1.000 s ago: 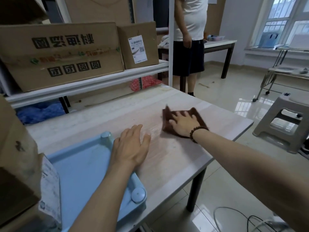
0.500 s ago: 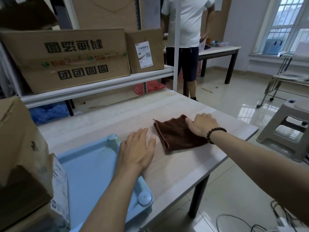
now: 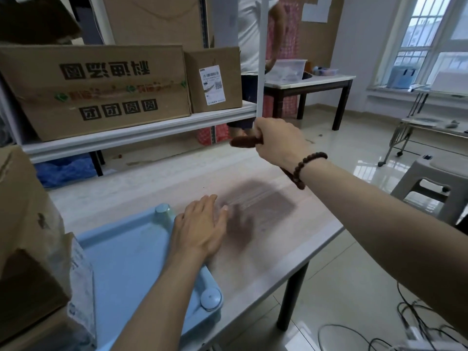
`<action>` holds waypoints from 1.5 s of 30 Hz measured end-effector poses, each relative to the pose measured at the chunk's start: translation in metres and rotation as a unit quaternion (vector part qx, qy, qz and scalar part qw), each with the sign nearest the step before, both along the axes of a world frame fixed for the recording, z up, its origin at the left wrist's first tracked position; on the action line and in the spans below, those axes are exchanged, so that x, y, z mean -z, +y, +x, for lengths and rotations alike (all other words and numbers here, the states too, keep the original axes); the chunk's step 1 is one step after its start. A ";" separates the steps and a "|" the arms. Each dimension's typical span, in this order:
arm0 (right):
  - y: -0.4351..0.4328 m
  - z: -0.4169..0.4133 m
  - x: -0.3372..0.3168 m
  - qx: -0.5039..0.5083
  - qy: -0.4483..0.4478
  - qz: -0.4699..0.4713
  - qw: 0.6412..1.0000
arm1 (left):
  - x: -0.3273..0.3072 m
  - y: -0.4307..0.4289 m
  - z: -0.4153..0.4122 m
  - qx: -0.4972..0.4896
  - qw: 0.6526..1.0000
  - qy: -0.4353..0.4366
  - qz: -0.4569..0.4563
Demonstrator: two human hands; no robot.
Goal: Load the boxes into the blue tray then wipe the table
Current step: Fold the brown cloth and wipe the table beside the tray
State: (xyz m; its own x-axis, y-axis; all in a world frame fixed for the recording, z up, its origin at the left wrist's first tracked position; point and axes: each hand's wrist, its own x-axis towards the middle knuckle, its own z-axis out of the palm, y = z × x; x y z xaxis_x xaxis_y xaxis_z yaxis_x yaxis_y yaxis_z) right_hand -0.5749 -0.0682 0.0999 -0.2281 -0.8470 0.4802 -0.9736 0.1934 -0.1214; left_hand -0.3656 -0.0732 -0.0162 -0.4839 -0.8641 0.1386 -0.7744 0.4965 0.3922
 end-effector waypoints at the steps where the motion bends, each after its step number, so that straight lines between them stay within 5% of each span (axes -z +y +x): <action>1: -0.001 0.003 0.001 -0.007 -0.002 0.038 0.999 | 0.000 0.001 0.000 0.000 1.000 0.002 -0.001; 4: -0.006 0.002 0.011 -0.044 -0.088 0.142 0.985 | 0.000 0.001 0.000 -0.001 1.000 0.000 0.000; 8: -0.017 -0.007 0.049 -0.019 -0.161 0.076 0.984 | 0.000 0.000 -0.001 -0.003 1.000 0.007 -0.004; 13: -0.014 0.015 0.145 0.037 -0.096 0.292 0.951 | 0.001 -0.003 0.000 -0.003 1.000 0.007 0.002; 19: -0.008 0.031 0.154 -0.146 -0.046 0.267 0.951 | 0.002 -0.003 -0.001 -0.005 1.000 0.006 -0.009; 23: -0.029 -0.013 0.153 0.064 -0.117 0.250 0.959 | 0.000 0.001 -0.001 -0.004 1.000 -0.004 0.000; 25: -0.029 0.010 0.152 0.084 -0.105 0.246 0.960 | -0.001 0.000 0.000 -0.004 1.000 0.001 0.002; 30: 0.003 0.078 0.157 -0.202 -0.025 0.231 0.951 | 0.000 -0.002 -0.002 -0.004 1.000 0.018 -0.006; 36: 0.014 -0.034 0.150 0.140 -0.116 0.237 0.954 | 0.000 -0.001 -0.001 -0.008 1.000 0.007 0.001; 41: 0.033 0.038 0.156 -0.123 -0.056 0.255 0.957 | -0.001 -0.001 -0.003 -0.009 1.000 -0.006 0.002; 45: 0.026 0.016 0.144 0.006 -0.077 0.251 0.965 | -0.002 0.002 -0.003 -0.009 1.000 0.003 0.001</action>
